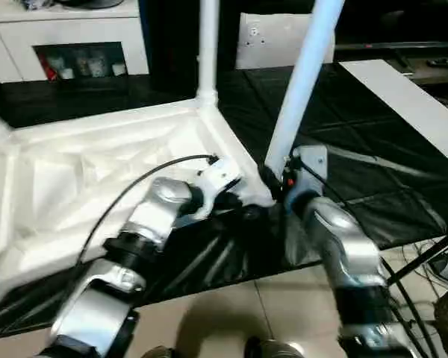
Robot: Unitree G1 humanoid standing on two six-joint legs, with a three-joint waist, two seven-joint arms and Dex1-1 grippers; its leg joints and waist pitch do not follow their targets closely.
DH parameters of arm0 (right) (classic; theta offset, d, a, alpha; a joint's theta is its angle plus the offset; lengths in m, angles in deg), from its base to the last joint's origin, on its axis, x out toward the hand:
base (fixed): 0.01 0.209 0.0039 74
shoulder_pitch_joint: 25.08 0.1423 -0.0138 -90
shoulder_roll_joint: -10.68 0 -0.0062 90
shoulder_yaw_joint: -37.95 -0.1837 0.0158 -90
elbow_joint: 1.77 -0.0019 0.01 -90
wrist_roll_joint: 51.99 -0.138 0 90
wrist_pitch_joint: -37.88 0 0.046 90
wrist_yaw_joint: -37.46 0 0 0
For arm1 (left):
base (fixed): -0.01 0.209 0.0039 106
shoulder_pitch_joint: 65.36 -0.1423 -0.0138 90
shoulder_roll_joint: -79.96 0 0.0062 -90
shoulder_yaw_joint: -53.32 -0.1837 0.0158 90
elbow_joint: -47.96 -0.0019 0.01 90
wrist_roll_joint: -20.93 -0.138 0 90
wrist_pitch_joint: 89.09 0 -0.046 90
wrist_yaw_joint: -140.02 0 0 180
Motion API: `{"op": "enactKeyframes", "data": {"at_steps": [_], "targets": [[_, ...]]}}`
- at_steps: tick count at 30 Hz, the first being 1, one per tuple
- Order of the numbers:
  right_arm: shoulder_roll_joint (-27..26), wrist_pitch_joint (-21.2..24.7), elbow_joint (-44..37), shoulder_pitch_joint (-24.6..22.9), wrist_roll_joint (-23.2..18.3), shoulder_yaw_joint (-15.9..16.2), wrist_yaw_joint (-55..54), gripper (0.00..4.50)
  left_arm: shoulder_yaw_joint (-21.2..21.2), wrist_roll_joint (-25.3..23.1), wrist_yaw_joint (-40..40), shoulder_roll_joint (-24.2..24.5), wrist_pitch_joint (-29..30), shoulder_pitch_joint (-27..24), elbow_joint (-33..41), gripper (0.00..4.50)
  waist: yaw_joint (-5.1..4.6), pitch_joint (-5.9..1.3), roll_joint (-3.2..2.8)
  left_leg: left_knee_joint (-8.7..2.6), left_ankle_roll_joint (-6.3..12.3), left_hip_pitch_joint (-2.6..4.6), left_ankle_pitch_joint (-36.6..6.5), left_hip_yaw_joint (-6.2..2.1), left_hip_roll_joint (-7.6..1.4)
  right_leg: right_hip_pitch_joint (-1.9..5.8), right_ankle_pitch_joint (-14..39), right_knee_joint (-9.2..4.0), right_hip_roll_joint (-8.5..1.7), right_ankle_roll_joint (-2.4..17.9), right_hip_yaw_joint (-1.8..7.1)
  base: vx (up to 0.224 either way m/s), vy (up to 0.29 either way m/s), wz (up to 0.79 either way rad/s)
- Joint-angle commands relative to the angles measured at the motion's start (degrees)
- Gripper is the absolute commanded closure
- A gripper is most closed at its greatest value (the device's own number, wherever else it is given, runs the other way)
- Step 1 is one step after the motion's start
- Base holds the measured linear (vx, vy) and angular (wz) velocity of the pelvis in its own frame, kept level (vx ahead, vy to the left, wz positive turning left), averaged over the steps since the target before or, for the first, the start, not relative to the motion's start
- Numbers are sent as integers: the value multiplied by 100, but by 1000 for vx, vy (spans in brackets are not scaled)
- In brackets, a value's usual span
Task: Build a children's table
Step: Rotate leg to tighten
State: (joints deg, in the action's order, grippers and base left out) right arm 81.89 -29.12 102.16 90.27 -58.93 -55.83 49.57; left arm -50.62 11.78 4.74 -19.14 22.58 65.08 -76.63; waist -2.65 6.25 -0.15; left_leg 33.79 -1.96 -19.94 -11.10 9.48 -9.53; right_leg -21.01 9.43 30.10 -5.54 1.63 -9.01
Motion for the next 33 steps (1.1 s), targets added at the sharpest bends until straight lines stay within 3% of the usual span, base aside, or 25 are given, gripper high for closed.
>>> {"op": "enactKeyframes", "data": {"at_steps": [1, 2, 3, 4, 5, 6, 8, 10, 11, 12, 13, 14, 15, 16, 17, 18, 20, 23, 24, 25, 28, 33], "targets": [[-640, 147, 257, 15, -403, 728, 426, 180, -15, 14, -634, -457, -153, 338, 157, 450, -42, -269, 16, -305, -159, 209, -2947, -265, -247, 54, 4472, -758, -636, -12, 128, 0, 0, 0], [-636, 132, 238, 21, -423, 652, 431, 171, -38, -12, -609, -421, -169, 329, 175, 450, -71, -269, 29, -366, -110, 106, -2864, -296, -300, 129, 4338, -735, -578, -129, 76, 0, 0, 0], [-559, 124, 171, -14, -429, 642, 545, 171, -68, -24, -517, -351, -222, 300, 197, 450, -82, -272, -45, -455, -147, 102, -3149, -356, -399, 157, 3907, -639, -536, -97, 67, 0, 0, 0], [-473, 110, 69, -73, -402, 631, 635, 151, -78, -42, -438, -283, -224, 253, 254, 450, -99, -276, -65, -512, -187, 77, -3326, -389, -446, 183, 3655, -565, -519, -44, 90, 0, 0, 0], [-397, 101, -19, -130, -381, 632, 714, 131, -85, -51, -367, -226, -250, 211, 304, 450, -81, -292, -60, -590, -264, 85, -3558, -398, -483, 158, 3208, -469, -493, 105, 185, 0, 0, 0], [-330, 86, -82, -175, -372, 634, 777, 131, -91, -52, -310, -180, -282, 179, 342, 450, -68, -301, -29, -561, -283, 105, -3479, -367, -428, 99, 3118, -476, -539, 264, 245, 0, 0, 0], [-61, -52, -194, -298, -374, 635, 1033, 118, -127, 5, -95, -26, -447, 92, 408, 450, -46, -301, -9, -511, -181, 52, -3094, -344, -383, 118, 3296, -510, -609, 324, 279, 0, 0, 0], [314, -200, -343, -462, -405, 581, 1405, 83, -138, 87, 184, 173, -565, -6, 441, 450, -1, -337, -15, -500, -64, 0, -2681, -326, -403, 151, 3082, -487, -625, 360, 327, 0, 0, 0], [433, -256, -382, -511, -416, 549, 1531, 79, -129, 104, 264, 231, -572, -36, 449, 450, 27, -380, -12, -511, -2, -30, -2350, -305, -437, 151, 2548, -408, -600, 522, 381, 0, 0, 0], [620, -308, -441, -574, -461, 473, 1723, 79, -132, 122, 416, 327, -652, -75, 445, 450, 38, -403, 39, -503, 118, -133, -1859, -275, -430, 181, 1915, -298, -581, 738, 434, 0, 0, 0], [791, -336, -490, -624, -510, 399, 1896, 71, -135, 131, 540, 416, -712, -102, 427, 450, 62, -423, 48, -493, 202, -158, -1650, -258, -421, 187, 1694, -253, -573, 827, 461, 65, -21, 2], [1098, -381, -583, -705, -592, 310, 2263, 46, -183, 174, 849, 589, -942, -151, 408, 450, 86, -422, 76, -447, 413, -102, -1474, -180, -387, 121, 1715, -246, -542, 1018, 509, 0, 0, 0], [1098, -381, -583, -705, -592, 310, 2263, 39, -183, 174, 849, 589, -942, -151, 408, 450, 86, -422, 76, -447, 413, -102, -1474, -180, -387, 121, 1715, -246, -542, 1018, 509, 0, 0, 0], [1218, -403, -620, -734, -620, 290, 2429, 34, -213, 202, 996, 661, -1064, -172, 407, 450, 124, -442, 118, -404, 523, -139, -1353, -142, -346, 143, 1902, -237, -544, 1015, 542, 0, 0, 0], [1432, -432, -680, -778, -658, 285, 2719, 26, -236, 233, 1169, 765, -1154, -197, 405, 450, 164, -460, 110, -382, 621, -183, -1107, -130, -331, 162, 1895, -207, -546, 1010, 552, 27, -55, -3], [1674, -444, -738, -810, -720, 275, 3039, 14, -277, 299, 1447, 883, -1322, -224, 403, 450, 216, -464, 110, -367, 693, -185, -945, -116, -341, 135, 1892, -206, -531, 996, 552, 19, -67, -4], [2071, -446, -787, -836, -853, 313, 3554, 5, -400, 373, 1856, 1093, -1510, -246, 386, 450, 299, -488, 70, -347, 788, -173, -550, -93, -382, 122, 1421, -119, -477, 1093, 556, 22, -65, -4], [2348, -527, -779, -823, -882, 379, 3947, 5, -503, 378, 2195, 1251, -1814, -248, 309, 450, 355, -504, 86, -321, 851, -165, -411, -71, -378, 124, 1097, -71, -452, 1179, 554, 0, 0, 0], [2567, -519, -786, -788, -951, 439, 4296, 5, -554, 435, 2530, 1356, -2028, -239, 240, 450, 371, -507, 120, -309, 916, -155, -328, -55, -372, 111, 987, -54, -439, 1224, 554, 0, 0, 0], [2651, -506, -785, -768, -981, 466, 4447, 5, -567, 462, 2645, 1388, -2088, -234, 219, 450, 399, -497, 102, -311, 956, -149, -306, -55, -384, 104, 966, -46, -435, 1257, 552, 0, 0, 0], [2888, -557, -713, -673, -1032, 628, 4999, 5, -641, 586, 3141, 1492, -2222, -189, 173, 450, 465, -468, 108, -334, 857, -86, -533, -47, -425, 62, 1289, -72, -431, 1253, 550, 0, 0, 0], [3121, -693, -532, -509, -1018, 927, 5633, 5, -804, 637, 3678, 1592, -2526, -102, 59, 450, 528, -454, 112, -356, 616, -73, -800, -40, -450, 52, 1642, -91, -444, 1147, 563, 0, 0, 0]]}}
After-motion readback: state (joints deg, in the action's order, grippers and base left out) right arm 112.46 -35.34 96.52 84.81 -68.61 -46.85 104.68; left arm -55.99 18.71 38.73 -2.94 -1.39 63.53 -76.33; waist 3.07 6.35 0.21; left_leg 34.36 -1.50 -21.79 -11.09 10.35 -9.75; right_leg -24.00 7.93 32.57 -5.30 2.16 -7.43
